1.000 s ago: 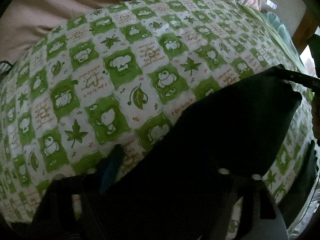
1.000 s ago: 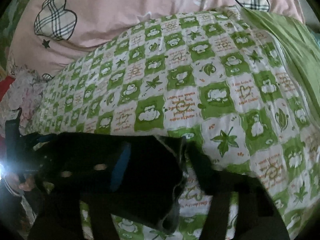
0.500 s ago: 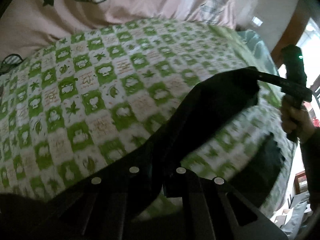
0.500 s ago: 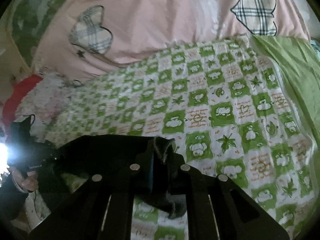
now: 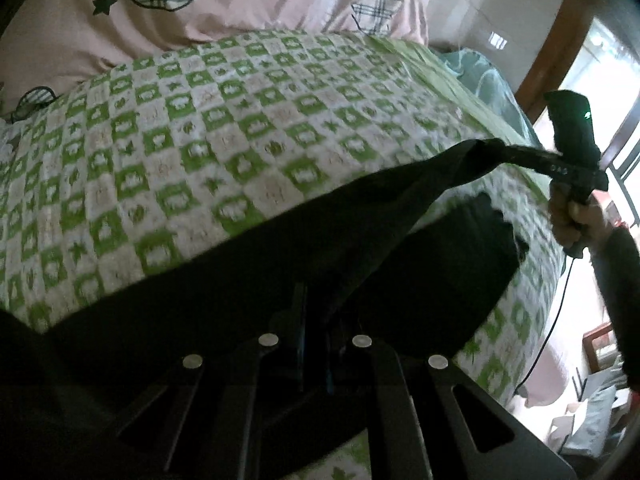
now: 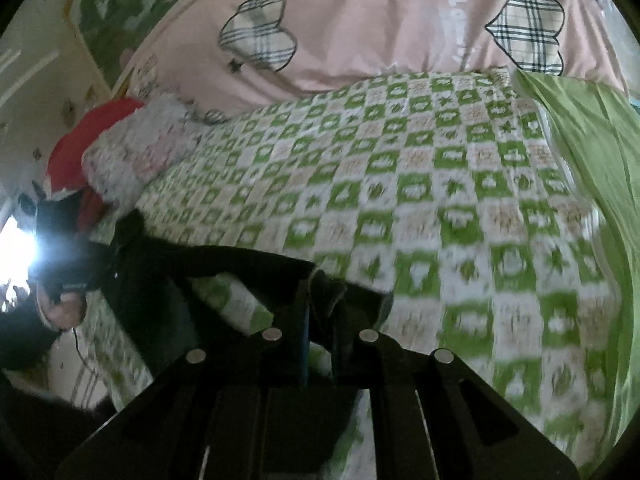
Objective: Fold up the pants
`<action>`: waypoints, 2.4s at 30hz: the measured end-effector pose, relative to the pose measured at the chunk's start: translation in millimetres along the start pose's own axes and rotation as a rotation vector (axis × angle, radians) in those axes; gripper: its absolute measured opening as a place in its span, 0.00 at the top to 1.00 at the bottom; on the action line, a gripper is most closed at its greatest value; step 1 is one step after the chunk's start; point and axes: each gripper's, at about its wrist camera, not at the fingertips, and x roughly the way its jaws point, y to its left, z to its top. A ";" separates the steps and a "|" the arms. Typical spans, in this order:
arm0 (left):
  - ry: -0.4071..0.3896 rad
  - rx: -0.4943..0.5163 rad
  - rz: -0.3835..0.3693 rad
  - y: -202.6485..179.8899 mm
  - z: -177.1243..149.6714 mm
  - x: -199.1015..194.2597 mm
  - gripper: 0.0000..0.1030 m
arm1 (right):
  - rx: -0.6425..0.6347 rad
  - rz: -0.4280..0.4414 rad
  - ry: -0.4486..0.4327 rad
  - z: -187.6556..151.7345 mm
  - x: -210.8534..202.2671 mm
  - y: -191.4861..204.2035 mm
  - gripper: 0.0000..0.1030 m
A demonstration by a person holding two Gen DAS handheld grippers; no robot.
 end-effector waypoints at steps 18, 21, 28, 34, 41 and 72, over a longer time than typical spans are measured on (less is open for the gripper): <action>-0.040 0.014 -0.005 -23.9 -54.1 -20.6 0.95 | -0.096 -0.116 0.039 -63.4 -38.2 42.9 0.92; -0.022 0.012 -0.016 -23.2 -61.7 -8.9 0.95 | -0.096 -0.152 0.069 -72.0 -28.3 41.3 0.92; 0.020 0.017 0.003 -25.3 -78.4 16.8 0.93 | -0.058 -0.175 0.099 -82.3 -14.7 33.4 0.92; 0.022 -0.034 -0.060 -19.9 -84.4 14.1 0.73 | -0.041 -0.226 0.135 -85.1 -22.1 40.3 0.51; -0.006 -0.086 -0.056 -15.7 -96.2 -5.6 0.50 | -0.002 -0.244 0.061 -88.8 -52.4 54.2 0.46; -0.136 -0.648 0.270 149.4 -118.5 -109.7 0.27 | -0.086 0.189 0.034 -47.4 68.7 209.6 0.46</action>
